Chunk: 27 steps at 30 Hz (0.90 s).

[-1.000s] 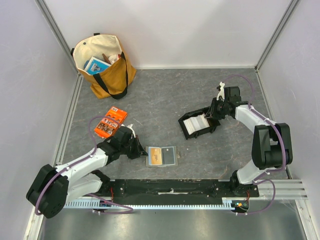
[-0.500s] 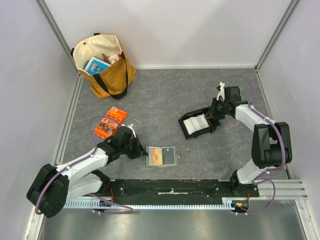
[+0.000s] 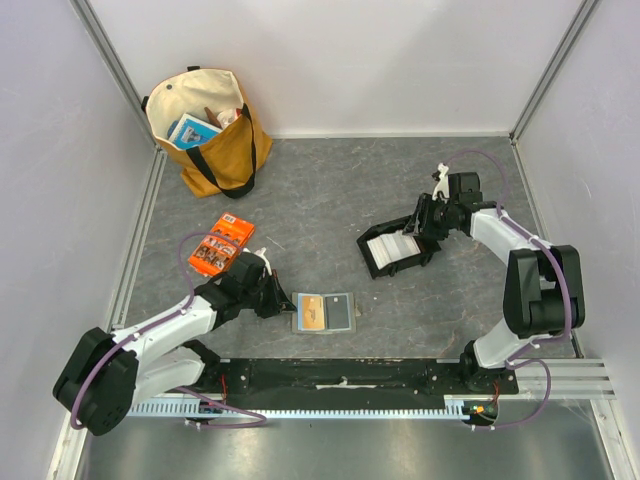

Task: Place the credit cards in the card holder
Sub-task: Pick up the credit card from the storage box.

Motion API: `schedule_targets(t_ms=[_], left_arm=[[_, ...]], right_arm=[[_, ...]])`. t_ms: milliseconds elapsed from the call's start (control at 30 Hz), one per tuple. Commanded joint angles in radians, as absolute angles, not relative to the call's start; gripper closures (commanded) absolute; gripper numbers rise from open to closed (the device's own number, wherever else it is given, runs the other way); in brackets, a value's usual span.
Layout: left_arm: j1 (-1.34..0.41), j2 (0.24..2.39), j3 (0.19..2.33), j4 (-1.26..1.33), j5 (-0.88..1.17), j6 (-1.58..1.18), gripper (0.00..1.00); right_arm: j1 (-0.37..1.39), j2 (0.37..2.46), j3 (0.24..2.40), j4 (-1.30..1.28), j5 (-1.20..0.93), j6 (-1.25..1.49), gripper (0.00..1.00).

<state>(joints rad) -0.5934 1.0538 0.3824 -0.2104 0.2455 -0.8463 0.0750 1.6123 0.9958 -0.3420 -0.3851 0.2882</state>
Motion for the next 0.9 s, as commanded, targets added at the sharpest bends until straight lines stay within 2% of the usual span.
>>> schedule_targets(t_ms=[0,100,500,867], left_arm=[[-0.597,1.055,0.413,-0.187,0.265,-0.813,0.98],[-0.595,1.055,0.416,-0.187,0.267,-0.813,0.98],[-0.597,1.054,0.417,-0.192,0.265,-0.807,0.98],[-0.597,1.058,0.42,-0.192,0.267,-0.807,0.98]], right_arm=[[0.08,1.543,1.025,-0.359,-0.341,0.273,0.41],[0.092,1.529,1.025,-0.362,-0.289,0.262,0.35],[0.248,1.58,1.04,-0.414,-0.008,0.244,0.28],[0.287,1.623,1.051,-0.426,0.009,0.245,0.26]])
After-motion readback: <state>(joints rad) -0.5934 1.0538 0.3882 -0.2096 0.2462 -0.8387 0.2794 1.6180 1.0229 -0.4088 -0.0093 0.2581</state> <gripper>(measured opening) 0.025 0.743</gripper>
